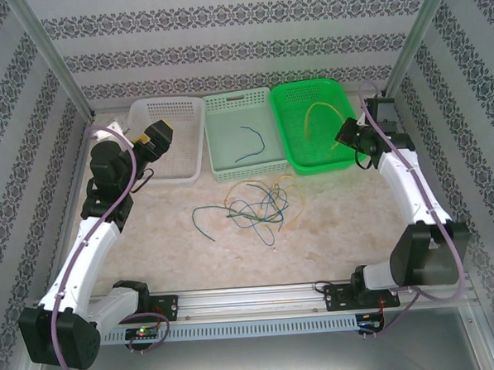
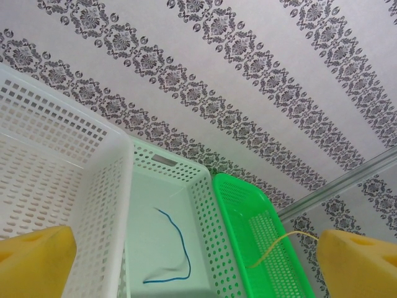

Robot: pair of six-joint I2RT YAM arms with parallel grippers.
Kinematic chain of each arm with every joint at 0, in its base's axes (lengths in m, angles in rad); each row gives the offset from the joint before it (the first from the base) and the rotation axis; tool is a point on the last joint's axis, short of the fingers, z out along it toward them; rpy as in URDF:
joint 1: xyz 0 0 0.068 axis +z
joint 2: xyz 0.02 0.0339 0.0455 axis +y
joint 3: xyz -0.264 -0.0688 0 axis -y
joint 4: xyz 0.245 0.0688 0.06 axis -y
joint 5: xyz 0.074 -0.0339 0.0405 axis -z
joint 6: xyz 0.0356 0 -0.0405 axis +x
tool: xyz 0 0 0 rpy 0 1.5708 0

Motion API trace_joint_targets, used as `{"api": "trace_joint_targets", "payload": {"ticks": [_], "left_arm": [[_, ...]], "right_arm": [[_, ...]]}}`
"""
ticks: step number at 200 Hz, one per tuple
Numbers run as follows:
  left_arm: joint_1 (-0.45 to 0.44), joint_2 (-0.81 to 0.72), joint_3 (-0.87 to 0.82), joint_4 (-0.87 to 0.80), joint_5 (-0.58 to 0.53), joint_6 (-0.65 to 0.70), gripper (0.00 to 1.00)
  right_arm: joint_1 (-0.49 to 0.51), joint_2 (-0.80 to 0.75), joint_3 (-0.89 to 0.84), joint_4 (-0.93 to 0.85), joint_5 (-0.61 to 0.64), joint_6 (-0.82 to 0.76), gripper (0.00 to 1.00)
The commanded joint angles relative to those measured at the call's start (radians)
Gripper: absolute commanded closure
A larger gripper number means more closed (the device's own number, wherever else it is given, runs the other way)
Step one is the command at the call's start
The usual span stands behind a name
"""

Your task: Untangle the cables

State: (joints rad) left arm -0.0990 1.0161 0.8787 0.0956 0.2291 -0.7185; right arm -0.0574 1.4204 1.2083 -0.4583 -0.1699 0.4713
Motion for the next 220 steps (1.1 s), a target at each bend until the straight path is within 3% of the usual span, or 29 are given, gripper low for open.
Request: {"api": "trace_joint_targets", "payload": {"ticks": [1,36,79,88,98,118,137,178,203,220], "left_arm": [[-0.007,-0.028,-0.013,-0.023,-0.011,0.026,0.0],[-0.006,-0.039,-0.031,-0.031,-0.016,0.025,0.0],[-0.007,-0.041,-0.051,-0.028,-0.004,0.014,0.0],[-0.007,-0.041,-0.052,-0.029,0.0,0.013,0.0],[-0.007,-0.04,-0.05,-0.035,0.005,0.016,0.0],[-0.006,-0.037,-0.05,-0.059,0.022,0.025,0.0],[-0.007,-0.034,-0.054,-0.099,0.035,0.038,0.0],[-0.035,0.0,-0.089,-0.121,0.128,0.045,0.0],[-0.121,0.036,-0.095,-0.146,0.132,0.085,0.0],[-0.193,0.048,-0.102,-0.15,0.116,0.12,0.0]], "right_arm": [[-0.01,0.036,-0.001,0.024,-0.077,-0.036,1.0],[-0.009,0.044,0.027,0.024,-0.064,-0.06,1.0],[-0.01,0.171,0.069,-0.085,-0.013,-0.175,1.0],[-0.011,0.198,0.076,-0.104,-0.001,-0.183,0.92],[-0.01,0.222,0.085,-0.118,0.001,-0.189,0.73],[-0.01,0.225,0.092,-0.116,-0.025,-0.198,0.63],[-0.009,0.18,0.09,-0.104,-0.025,-0.198,0.38],[0.008,0.014,0.055,-0.123,-0.014,-0.248,0.26],[0.058,-0.124,-0.042,-0.139,0.006,-0.262,0.28],[0.148,-0.235,-0.153,-0.133,0.03,-0.276,0.32]]}}
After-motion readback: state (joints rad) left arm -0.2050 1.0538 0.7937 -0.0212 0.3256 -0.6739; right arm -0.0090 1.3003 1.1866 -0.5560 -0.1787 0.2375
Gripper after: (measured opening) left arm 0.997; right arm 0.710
